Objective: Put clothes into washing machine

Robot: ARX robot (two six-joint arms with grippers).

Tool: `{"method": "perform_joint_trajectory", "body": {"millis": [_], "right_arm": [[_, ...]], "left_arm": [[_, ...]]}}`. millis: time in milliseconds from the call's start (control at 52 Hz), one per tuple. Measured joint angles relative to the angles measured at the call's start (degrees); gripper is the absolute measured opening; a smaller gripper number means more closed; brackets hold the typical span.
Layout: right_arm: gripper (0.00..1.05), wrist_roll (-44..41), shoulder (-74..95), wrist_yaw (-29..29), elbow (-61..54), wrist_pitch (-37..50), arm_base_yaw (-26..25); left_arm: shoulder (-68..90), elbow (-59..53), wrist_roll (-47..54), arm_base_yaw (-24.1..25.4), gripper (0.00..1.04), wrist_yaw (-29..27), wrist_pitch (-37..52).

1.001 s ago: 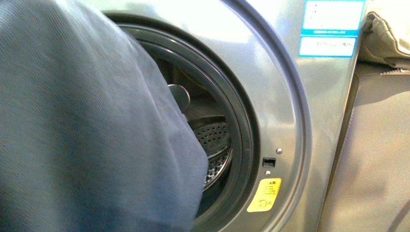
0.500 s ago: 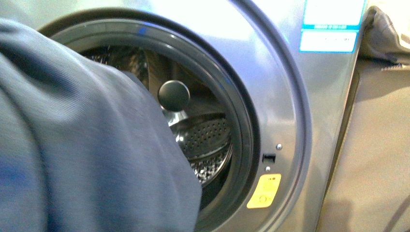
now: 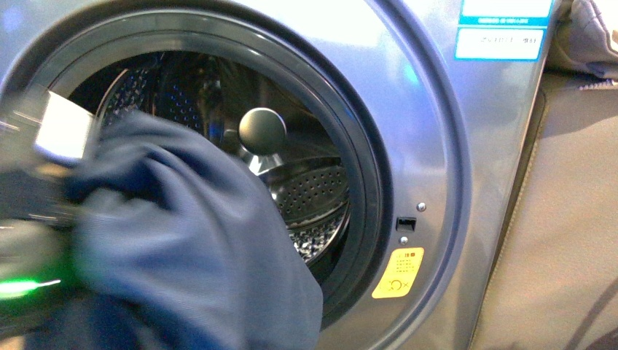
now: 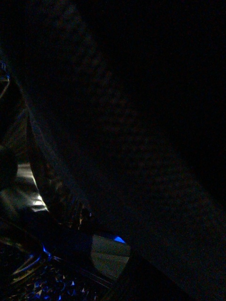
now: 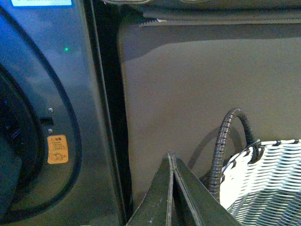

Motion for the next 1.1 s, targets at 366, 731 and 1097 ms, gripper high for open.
{"method": "perform_joint_trajectory", "body": {"millis": [366,731,1097], "right_arm": [[0.02,0.0,-5.8,0.0,-2.9,-2.8,0.0],[0.02,0.0,-17.6,0.0,-5.3,-12.8,0.0],[0.02,0.0,-18.7,0.0,-5.3,-13.1,0.0]], "left_arm": [[14.1,12.9,4.1,1.0,0.09,-2.8,-1.2],[23.0,24.3,4.7,2.2,0.09,-4.9,-6.0],[28.1,34.7,5.2,1.5,0.09,-6.8,-10.8]]}}
